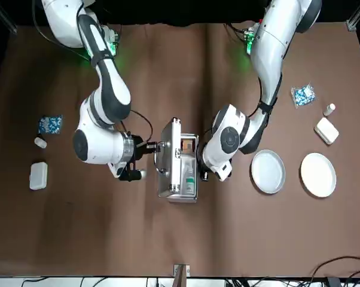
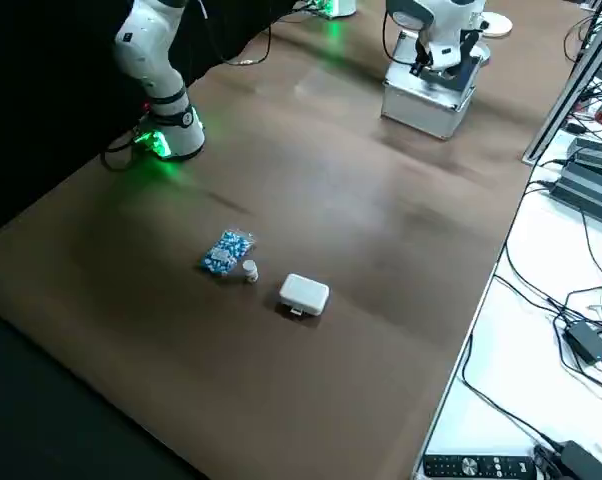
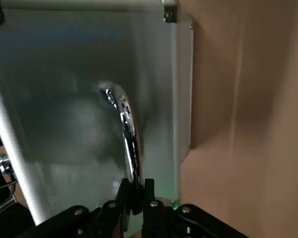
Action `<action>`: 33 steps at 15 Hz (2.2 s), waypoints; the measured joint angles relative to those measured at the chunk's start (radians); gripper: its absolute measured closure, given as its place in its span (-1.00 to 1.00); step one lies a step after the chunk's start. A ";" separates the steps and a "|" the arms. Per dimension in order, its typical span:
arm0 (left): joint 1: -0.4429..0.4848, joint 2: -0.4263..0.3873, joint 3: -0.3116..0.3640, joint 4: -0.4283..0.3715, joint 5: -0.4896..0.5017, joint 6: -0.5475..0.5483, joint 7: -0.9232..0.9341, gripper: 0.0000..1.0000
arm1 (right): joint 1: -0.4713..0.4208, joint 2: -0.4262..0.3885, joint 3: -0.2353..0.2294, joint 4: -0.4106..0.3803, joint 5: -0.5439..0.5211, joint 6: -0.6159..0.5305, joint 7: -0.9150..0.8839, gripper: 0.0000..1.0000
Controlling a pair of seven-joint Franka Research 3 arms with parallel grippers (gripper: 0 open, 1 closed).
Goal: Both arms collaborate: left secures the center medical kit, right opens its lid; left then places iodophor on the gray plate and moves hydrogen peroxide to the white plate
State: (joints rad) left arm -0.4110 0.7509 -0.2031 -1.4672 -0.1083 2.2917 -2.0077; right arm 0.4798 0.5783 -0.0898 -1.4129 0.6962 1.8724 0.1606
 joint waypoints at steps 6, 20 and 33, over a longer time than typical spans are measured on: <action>0.000 0.000 0.001 0.000 0.000 0.000 0.000 0.38 | -0.028 -0.008 -0.005 -0.020 -0.002 -0.027 -0.038 0.73; 0.000 0.000 0.001 0.000 0.000 0.000 0.001 0.38 | -0.043 -0.010 -0.016 -0.043 -0.014 -0.033 -0.072 0.70; 0.004 -0.019 0.000 0.001 0.000 -0.037 0.001 -0.99 | -0.062 0.025 -0.024 -0.028 -0.015 0.076 -0.085 -0.55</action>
State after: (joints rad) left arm -0.4072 0.7321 -0.2035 -1.4661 -0.1078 2.2550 -2.0069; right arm 0.4178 0.6031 -0.1140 -1.4408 0.6816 1.9481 0.0751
